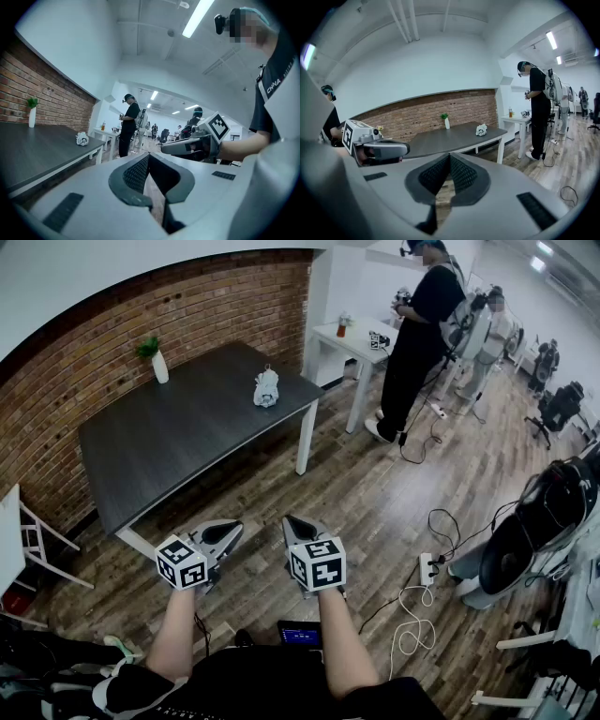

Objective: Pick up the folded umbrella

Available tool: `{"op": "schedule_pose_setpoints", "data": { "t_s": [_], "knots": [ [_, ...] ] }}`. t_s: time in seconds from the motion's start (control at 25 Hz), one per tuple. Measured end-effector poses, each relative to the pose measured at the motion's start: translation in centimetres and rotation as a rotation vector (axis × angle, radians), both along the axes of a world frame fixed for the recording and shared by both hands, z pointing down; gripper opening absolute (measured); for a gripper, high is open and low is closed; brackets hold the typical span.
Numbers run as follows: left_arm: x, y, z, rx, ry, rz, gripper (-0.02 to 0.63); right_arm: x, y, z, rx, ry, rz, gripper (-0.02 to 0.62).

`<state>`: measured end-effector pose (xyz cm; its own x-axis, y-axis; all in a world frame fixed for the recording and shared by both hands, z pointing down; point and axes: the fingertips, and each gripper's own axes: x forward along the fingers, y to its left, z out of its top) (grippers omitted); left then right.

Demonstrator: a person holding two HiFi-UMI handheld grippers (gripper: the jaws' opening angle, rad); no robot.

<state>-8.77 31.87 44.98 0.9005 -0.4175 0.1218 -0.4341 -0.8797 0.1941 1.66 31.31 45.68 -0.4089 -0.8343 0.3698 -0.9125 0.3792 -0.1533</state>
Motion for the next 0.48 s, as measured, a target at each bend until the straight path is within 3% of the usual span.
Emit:
{"op": "schedule_pose_setpoints", "data": {
  "t_s": [0.48],
  "knots": [
    [0.99, 0.41, 0.48, -0.019, 0.015, 0.005, 0.002, 1.07, 0.59, 0.36, -0.006, -0.024, 0.011, 0.009]
  ]
}}
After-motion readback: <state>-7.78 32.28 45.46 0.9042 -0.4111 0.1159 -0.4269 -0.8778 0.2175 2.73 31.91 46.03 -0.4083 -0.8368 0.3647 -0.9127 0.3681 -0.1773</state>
